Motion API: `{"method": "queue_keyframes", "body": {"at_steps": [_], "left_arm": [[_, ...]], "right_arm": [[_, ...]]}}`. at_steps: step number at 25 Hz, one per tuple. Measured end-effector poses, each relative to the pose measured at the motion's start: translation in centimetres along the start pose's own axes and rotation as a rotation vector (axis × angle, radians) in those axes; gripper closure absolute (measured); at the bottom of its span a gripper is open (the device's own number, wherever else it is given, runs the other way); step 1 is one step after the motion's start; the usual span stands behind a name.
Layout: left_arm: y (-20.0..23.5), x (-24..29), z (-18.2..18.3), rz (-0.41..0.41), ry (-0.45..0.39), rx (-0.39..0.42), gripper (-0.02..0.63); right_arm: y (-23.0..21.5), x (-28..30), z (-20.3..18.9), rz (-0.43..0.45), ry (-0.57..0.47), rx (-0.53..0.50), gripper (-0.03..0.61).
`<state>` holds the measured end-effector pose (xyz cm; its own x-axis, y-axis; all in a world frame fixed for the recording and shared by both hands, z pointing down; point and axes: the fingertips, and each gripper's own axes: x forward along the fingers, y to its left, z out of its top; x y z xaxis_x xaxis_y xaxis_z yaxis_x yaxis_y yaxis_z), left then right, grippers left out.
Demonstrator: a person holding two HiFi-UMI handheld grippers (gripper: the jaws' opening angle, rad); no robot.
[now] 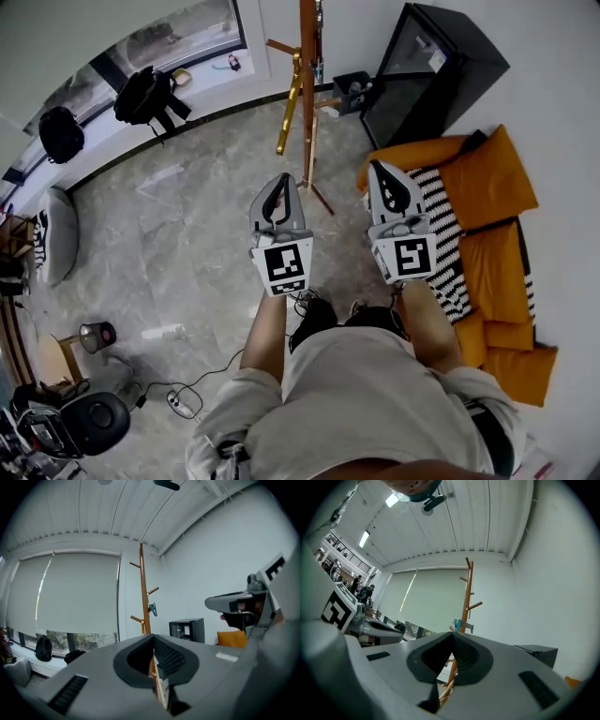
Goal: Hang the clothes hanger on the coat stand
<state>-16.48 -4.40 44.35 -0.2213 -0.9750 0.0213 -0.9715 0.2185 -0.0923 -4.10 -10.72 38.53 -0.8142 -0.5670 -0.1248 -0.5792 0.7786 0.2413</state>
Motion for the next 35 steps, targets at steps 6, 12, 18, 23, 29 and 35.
{"method": "queue_keyframes", "body": {"at_steps": [6, 12, 18, 23, 29, 35], "left_arm": [[-3.0, -2.1, -0.3, -0.001, 0.025, -0.080, 0.603], [-6.4, -4.3, 1.2, 0.054, 0.014, -0.052, 0.604], [-9.5, -6.8, 2.7, 0.112, 0.001, -0.033, 0.604], [-11.6, -8.8, 3.5, 0.108, -0.003, -0.113, 0.604], [-13.1, -10.4, 4.2, 0.132, -0.007, -0.050, 0.603], [-14.6, -10.5, 4.2, 0.130, -0.005, -0.039, 0.604]], "right_arm": [[-1.7, -3.0, 0.4, 0.000, -0.006, 0.018, 0.574], [-4.0, -6.7, 1.4, 0.012, -0.043, 0.014, 0.574], [-5.6, -10.3, 2.9, 0.045, -0.070, 0.041, 0.574], [-6.4, -12.8, 3.7, 0.069, -0.087, 0.053, 0.574], [-6.7, -14.5, 4.2, 0.098, -0.096, 0.078, 0.574], [-7.1, -15.3, 4.3, 0.108, -0.109, 0.088, 0.574]]}}
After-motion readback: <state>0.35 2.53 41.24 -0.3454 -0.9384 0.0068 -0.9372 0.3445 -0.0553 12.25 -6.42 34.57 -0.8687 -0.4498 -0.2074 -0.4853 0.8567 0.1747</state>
